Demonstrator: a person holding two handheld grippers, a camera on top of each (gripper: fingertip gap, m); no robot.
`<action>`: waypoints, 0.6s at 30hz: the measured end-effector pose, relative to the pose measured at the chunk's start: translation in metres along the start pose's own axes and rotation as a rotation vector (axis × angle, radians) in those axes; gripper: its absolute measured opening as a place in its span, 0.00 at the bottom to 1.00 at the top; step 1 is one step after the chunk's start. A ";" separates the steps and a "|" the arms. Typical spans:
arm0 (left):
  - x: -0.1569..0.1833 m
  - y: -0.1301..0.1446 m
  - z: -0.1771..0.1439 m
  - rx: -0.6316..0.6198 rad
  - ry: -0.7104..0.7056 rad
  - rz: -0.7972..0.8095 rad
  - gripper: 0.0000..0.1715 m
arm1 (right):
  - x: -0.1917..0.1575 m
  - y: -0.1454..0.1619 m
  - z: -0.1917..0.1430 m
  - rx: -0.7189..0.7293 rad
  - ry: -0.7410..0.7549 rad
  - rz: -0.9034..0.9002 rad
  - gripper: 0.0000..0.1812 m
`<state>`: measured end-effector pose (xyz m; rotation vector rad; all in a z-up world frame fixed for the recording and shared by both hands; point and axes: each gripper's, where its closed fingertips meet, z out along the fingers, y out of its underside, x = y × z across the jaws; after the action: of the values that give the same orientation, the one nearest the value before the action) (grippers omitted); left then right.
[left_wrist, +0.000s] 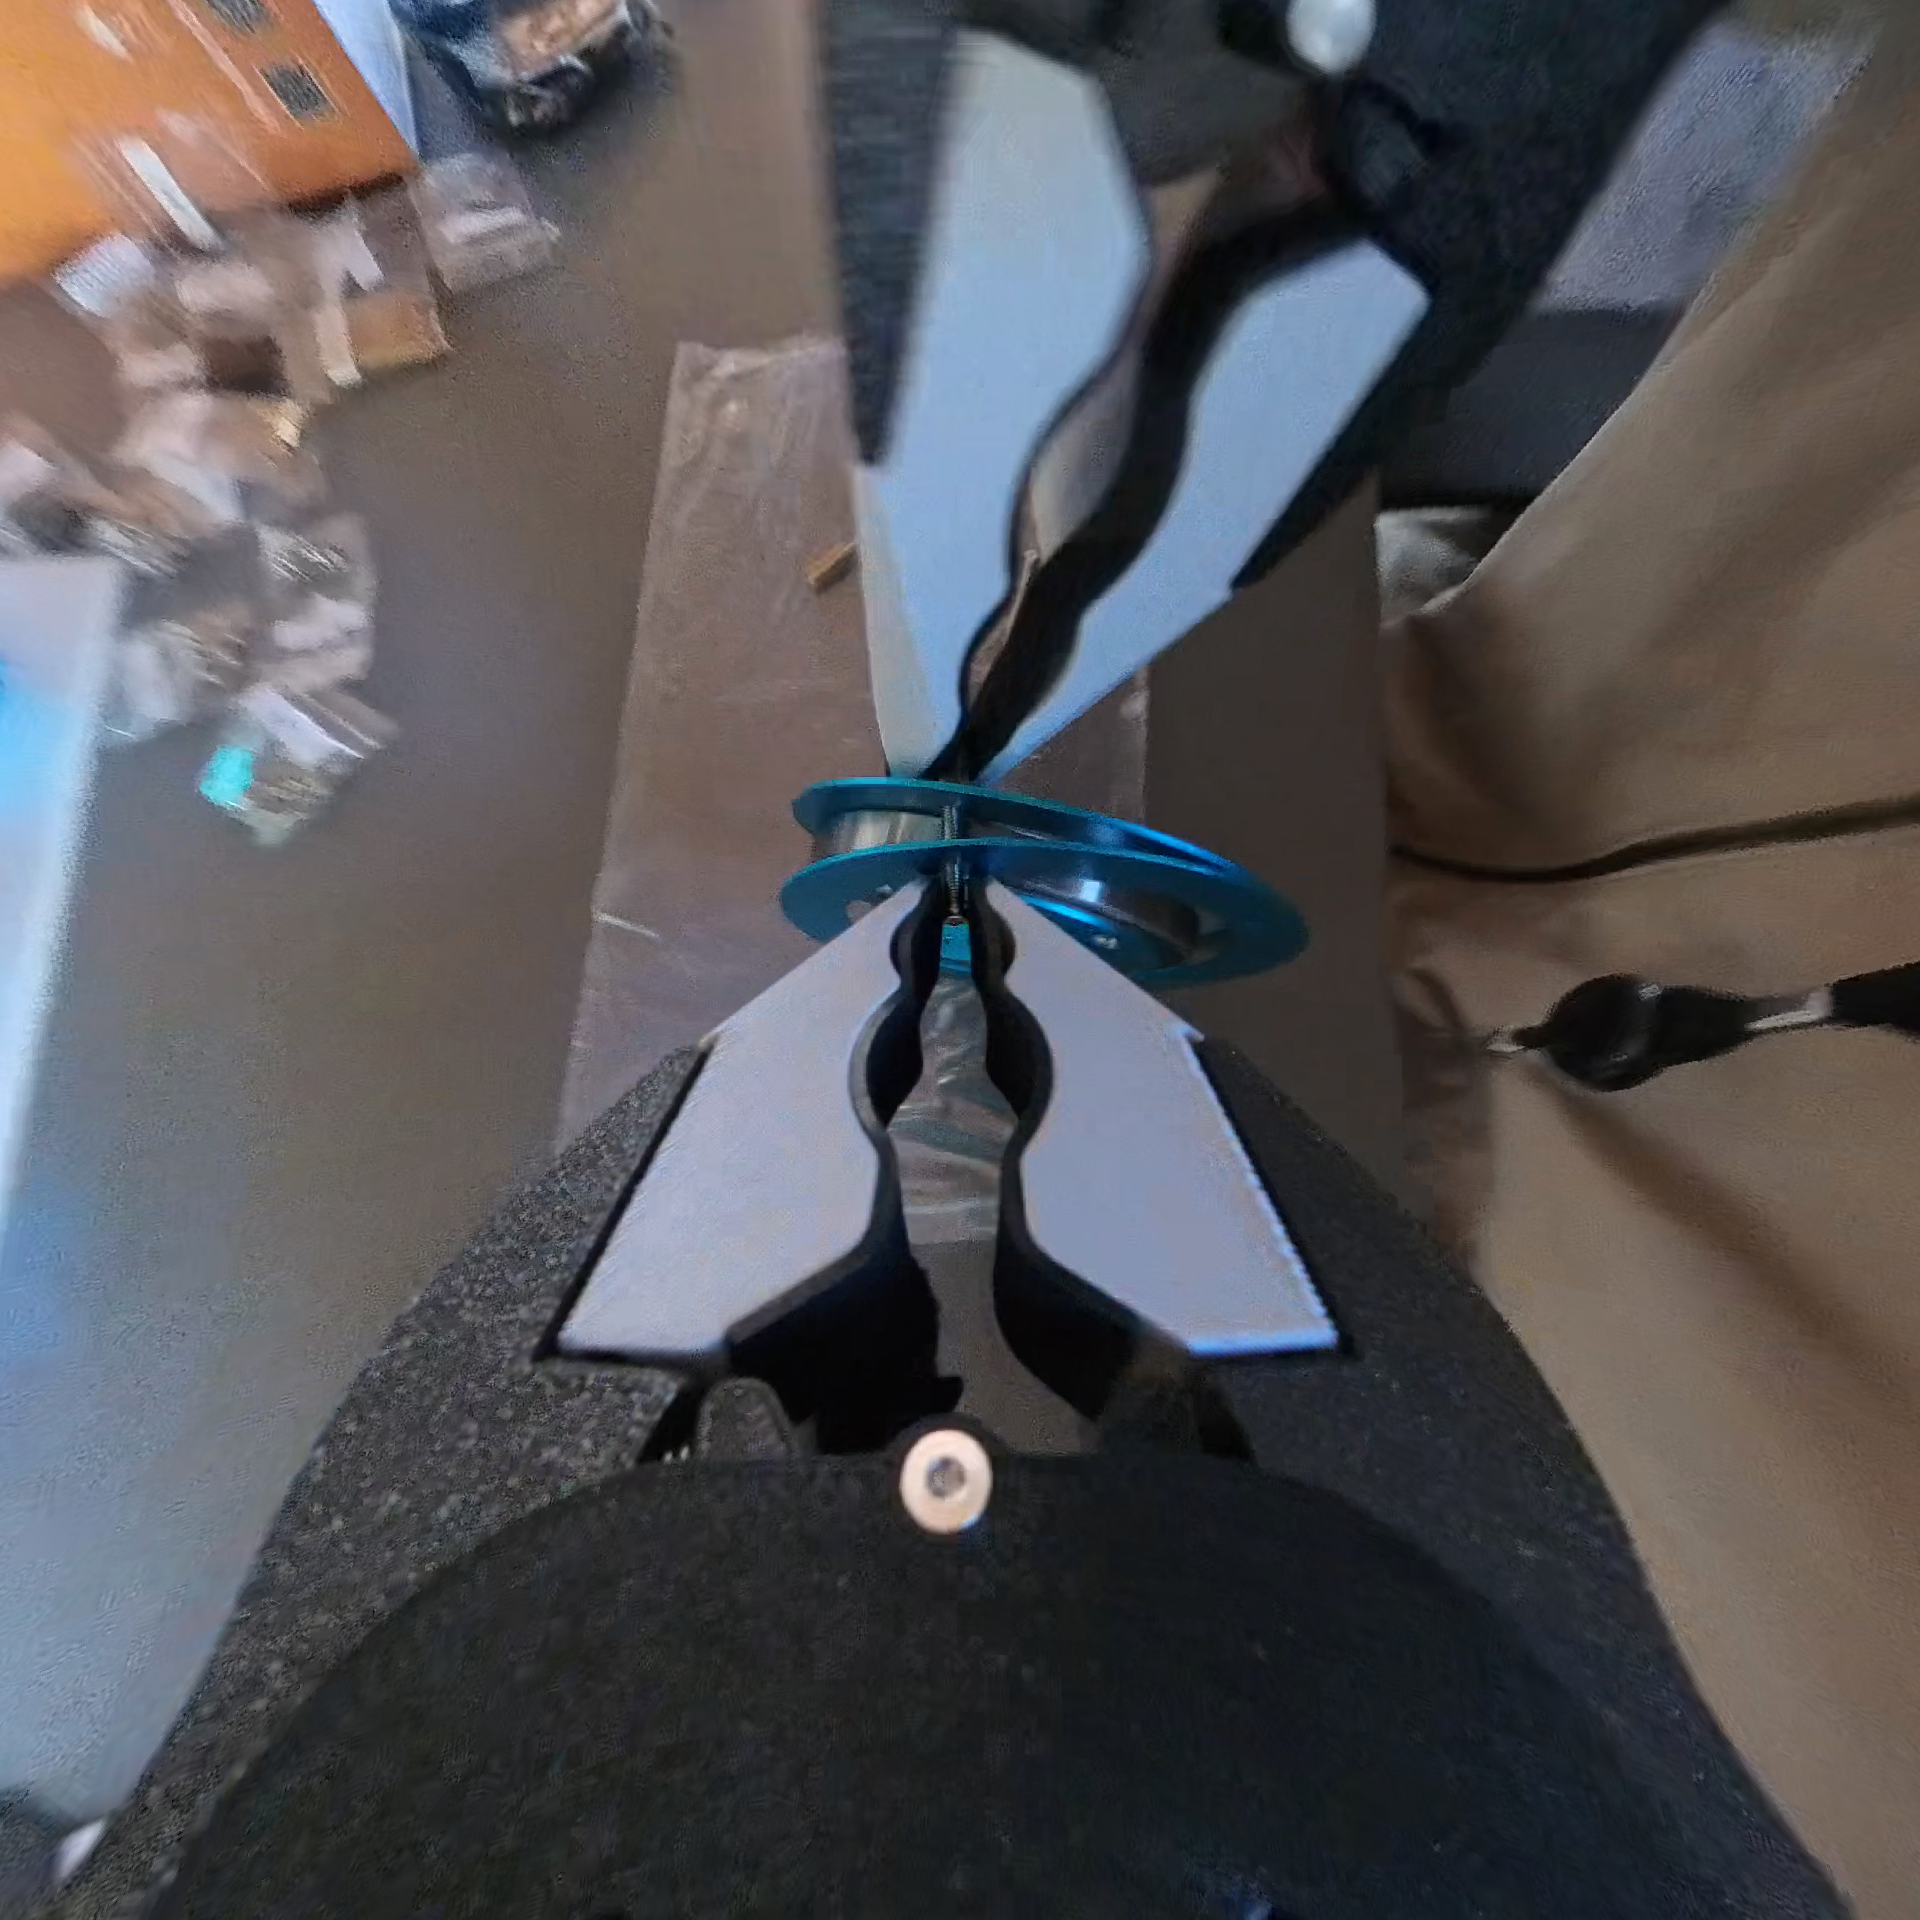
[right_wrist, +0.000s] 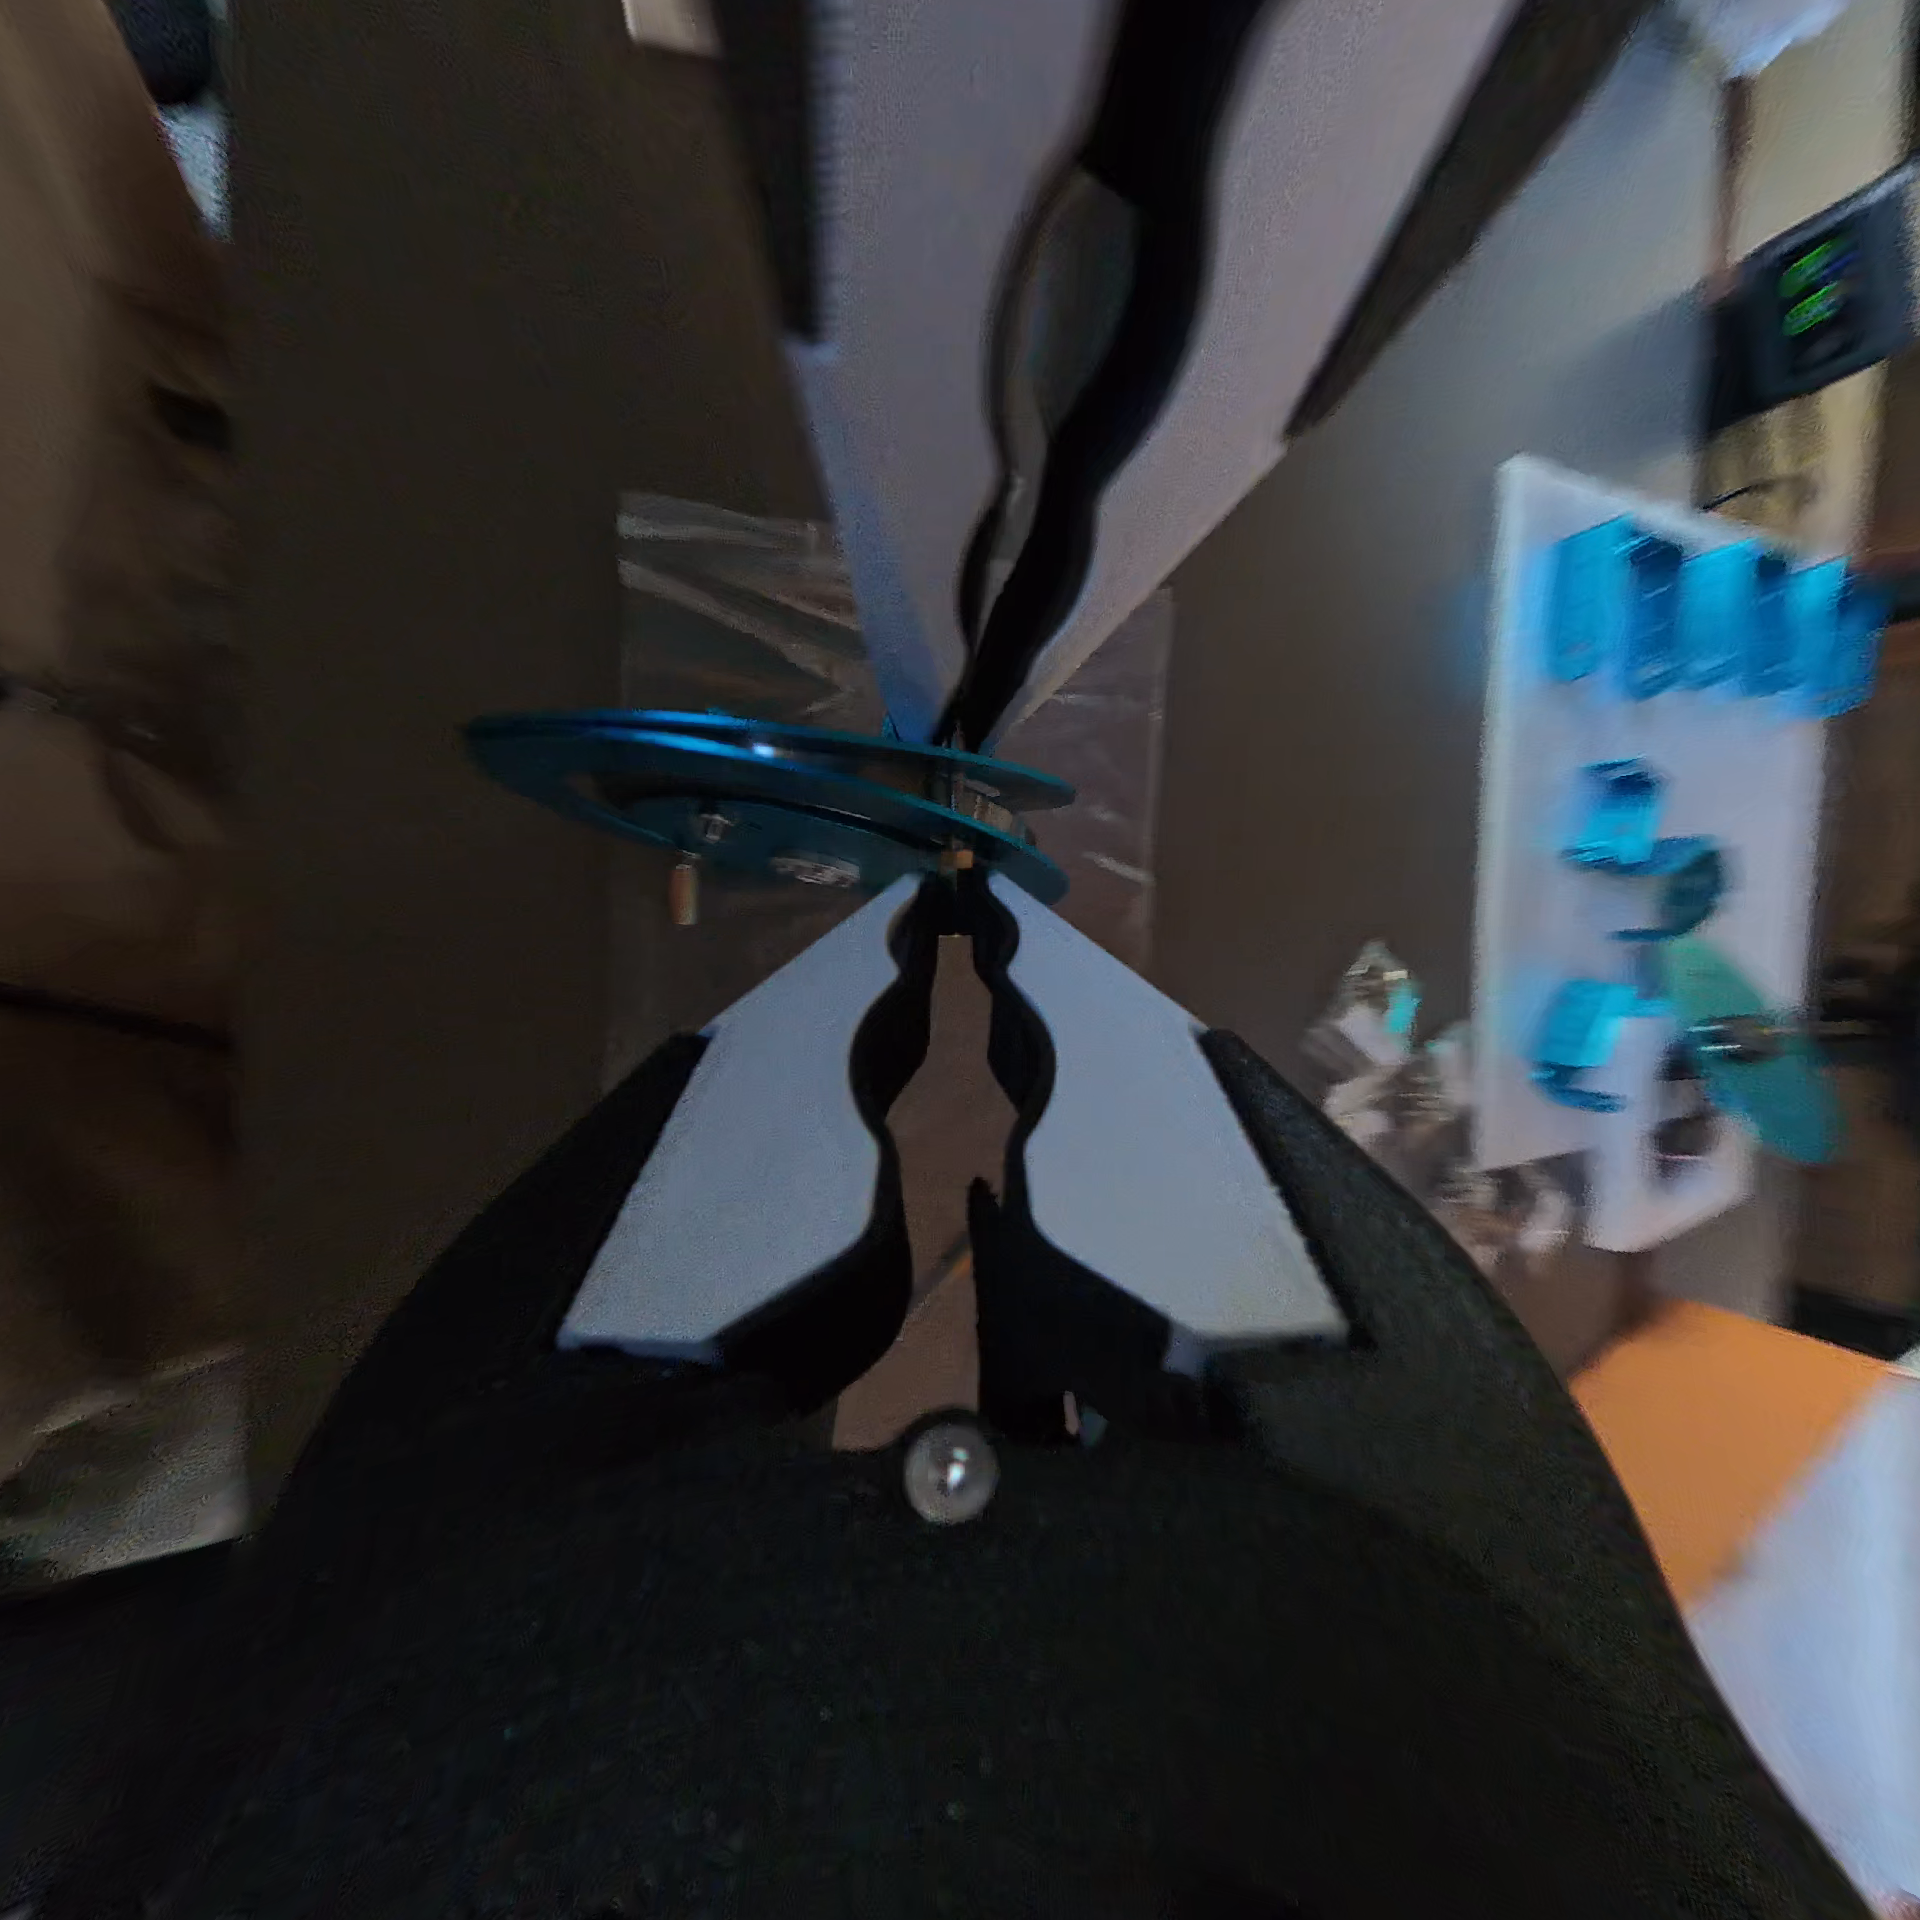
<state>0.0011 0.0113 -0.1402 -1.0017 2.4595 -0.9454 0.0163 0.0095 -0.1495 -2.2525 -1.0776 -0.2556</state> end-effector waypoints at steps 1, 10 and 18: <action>0.000 0.000 0.000 0.012 0.039 -0.058 0.01 | 0.002 0.000 0.000 0.003 0.068 -0.060 0.03; 0.001 -0.003 0.002 0.154 0.350 -0.502 0.02 | 0.013 -0.001 -0.004 0.025 0.565 -0.433 0.03; -0.005 -0.006 0.003 0.074 -0.072 0.138 0.01 | -0.001 0.004 -0.001 0.090 -0.113 0.160 0.02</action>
<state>0.0089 0.0101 -0.1379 -0.8151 2.3818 -0.9316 0.0188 0.0063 -0.1503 -2.2796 -0.9391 -0.0125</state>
